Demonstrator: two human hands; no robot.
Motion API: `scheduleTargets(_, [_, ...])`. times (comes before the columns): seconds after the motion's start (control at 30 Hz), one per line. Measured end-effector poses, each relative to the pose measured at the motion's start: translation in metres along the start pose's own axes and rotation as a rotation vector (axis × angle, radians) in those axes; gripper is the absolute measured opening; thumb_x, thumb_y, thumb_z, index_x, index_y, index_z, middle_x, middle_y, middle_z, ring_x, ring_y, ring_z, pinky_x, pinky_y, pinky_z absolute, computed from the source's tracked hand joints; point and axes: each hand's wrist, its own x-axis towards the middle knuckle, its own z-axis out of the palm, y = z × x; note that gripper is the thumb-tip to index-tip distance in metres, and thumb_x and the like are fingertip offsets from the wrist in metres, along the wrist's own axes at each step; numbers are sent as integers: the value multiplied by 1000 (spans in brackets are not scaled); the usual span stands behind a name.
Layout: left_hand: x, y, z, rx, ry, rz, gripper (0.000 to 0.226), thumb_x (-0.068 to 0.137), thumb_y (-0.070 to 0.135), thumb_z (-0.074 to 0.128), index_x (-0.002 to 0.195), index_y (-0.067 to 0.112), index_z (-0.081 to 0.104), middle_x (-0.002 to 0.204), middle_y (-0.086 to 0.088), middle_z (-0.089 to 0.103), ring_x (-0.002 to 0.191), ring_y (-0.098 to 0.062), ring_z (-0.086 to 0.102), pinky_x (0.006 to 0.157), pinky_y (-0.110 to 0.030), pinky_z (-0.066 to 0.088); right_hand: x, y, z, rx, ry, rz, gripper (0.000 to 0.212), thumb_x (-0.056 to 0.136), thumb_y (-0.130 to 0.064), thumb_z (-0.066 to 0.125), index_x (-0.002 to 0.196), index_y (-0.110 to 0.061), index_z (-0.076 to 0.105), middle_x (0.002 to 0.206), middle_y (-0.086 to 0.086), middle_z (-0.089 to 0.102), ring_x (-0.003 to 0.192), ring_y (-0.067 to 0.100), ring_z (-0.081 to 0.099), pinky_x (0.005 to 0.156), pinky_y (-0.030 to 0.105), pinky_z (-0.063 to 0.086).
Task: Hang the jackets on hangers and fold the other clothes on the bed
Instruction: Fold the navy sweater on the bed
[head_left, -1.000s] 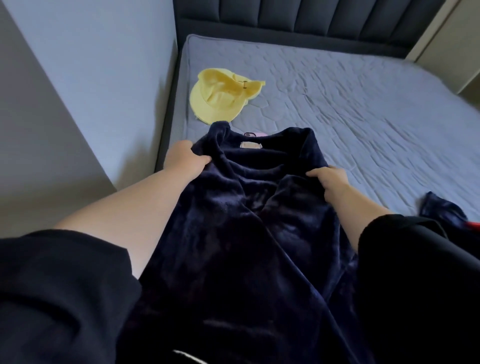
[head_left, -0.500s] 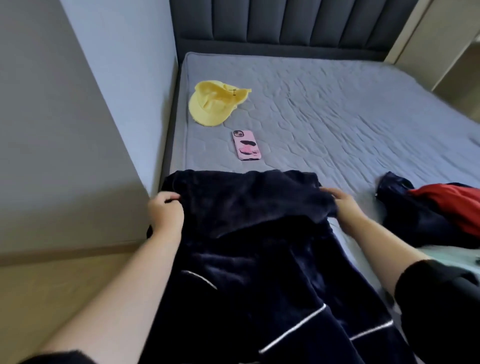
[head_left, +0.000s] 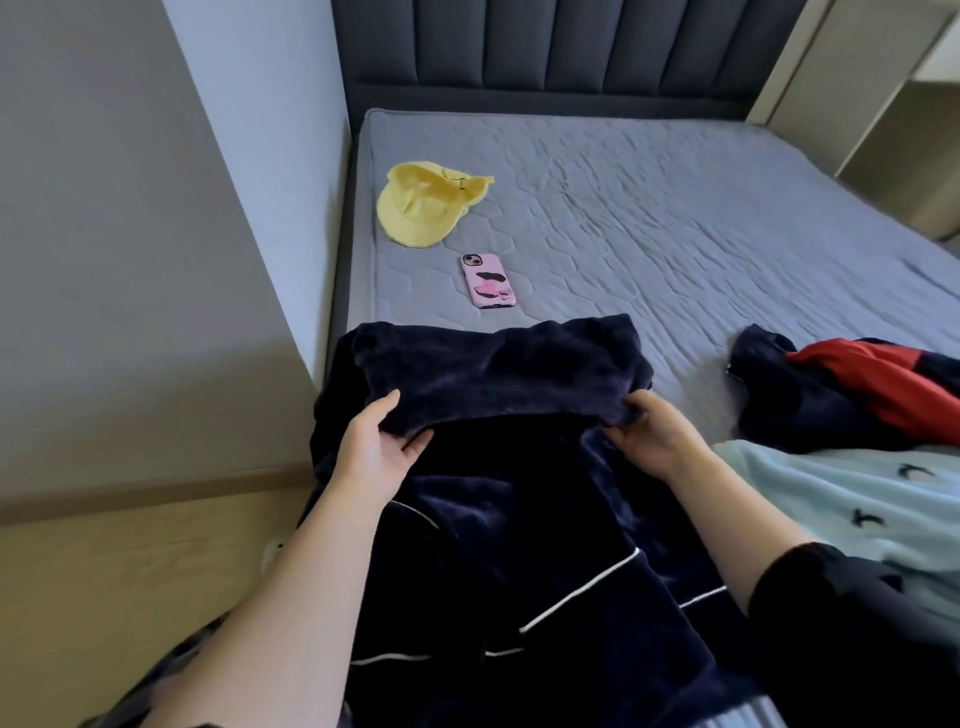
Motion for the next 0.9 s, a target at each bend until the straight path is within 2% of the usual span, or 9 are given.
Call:
scheduleTargets(0.1, [3, -5, -18, 436, 282, 5, 15, 84, 10, 68, 97, 6, 63, 101, -11, 64, 77, -24, 61, 58, -31, 51, -1, 14, -13, -177, 188, 3, 15, 91, 0, 46, 81, -9, 54, 70, 13, 59, 62, 23, 60, 55, 34, 52])
scheduleTargets(0.2, [10, -13, -24, 603, 310, 78, 33, 85, 10, 67, 117, 5, 58, 116, -15, 58, 85, -25, 58, 63, -32, 53, 1, 22, -14, -332, 315, -117, 9, 87, -5, 55, 81, -11, 58, 80, 11, 60, 64, 22, 59, 54, 31, 48])
scheduleTargets(0.27, [13, -9, -22, 596, 259, 175, 58, 84, 17, 69, 136, 15, 45, 127, -8, 55, 104, -25, 58, 82, -39, 54, -1, 19, -6, -228, 256, -166, 4, 87, -14, 63, 89, -11, 64, 76, 6, 71, 62, 21, 68, 54, 29, 51])
scheduleTargets(0.33, [17, -1, -16, 531, 169, 175, 65, 84, 26, 71, 141, 19, 40, 130, -4, 56, 113, -24, 58, 99, -44, 47, 0, 16, -1, -129, 176, -150, 17, 86, -18, 68, 100, -8, 66, 85, 8, 75, 74, 23, 72, 63, 34, 55])
scheduleTargets(0.53, [26, 16, -1, 482, 110, 106, 41, 87, 30, 69, 121, 10, 59, 116, -10, 66, 104, -27, 64, 92, -44, 52, 3, -1, 8, 81, -21, -32, 24, 96, -19, 52, 116, -8, 59, 108, 13, 71, 94, 28, 70, 69, 40, 58])
scheduleTargets(0.63, [32, 22, -10, 332, 181, -16, 19, 90, 23, 65, 106, 13, 64, 101, -9, 69, 92, -26, 68, 72, -40, 58, 8, 0, 6, -62, 212, 8, 20, 95, -13, 54, 112, -5, 56, 103, 14, 68, 94, 31, 66, 73, 46, 55])
scheduleTargets(0.7, [37, 18, -21, 510, 290, -12, 23, 90, 23, 61, 108, 9, 64, 106, -11, 67, 97, -30, 65, 83, -44, 56, 8, 9, 2, -419, 484, 9, 25, 89, -6, 58, 112, 0, 53, 97, 17, 59, 97, 35, 58, 79, 49, 51])
scheduleTargets(0.8, [39, 10, -27, 687, 359, 51, 20, 87, 26, 60, 97, 9, 65, 107, -11, 66, 99, -31, 62, 95, -44, 50, 8, 23, 12, -1030, 703, -379, 48, 79, -7, 55, 126, -3, 44, 124, 18, 49, 116, 35, 46, 94, 44, 39])
scheduleTargets(0.9, [43, 21, -19, 480, 269, 69, 14, 85, 27, 62, 91, 15, 67, 105, -10, 70, 97, -28, 65, 90, -41, 52, -2, 31, 54, -1228, 537, -906, 60, 75, -4, 54, 134, -6, 42, 140, 14, 41, 131, 31, 33, 111, 39, 23])
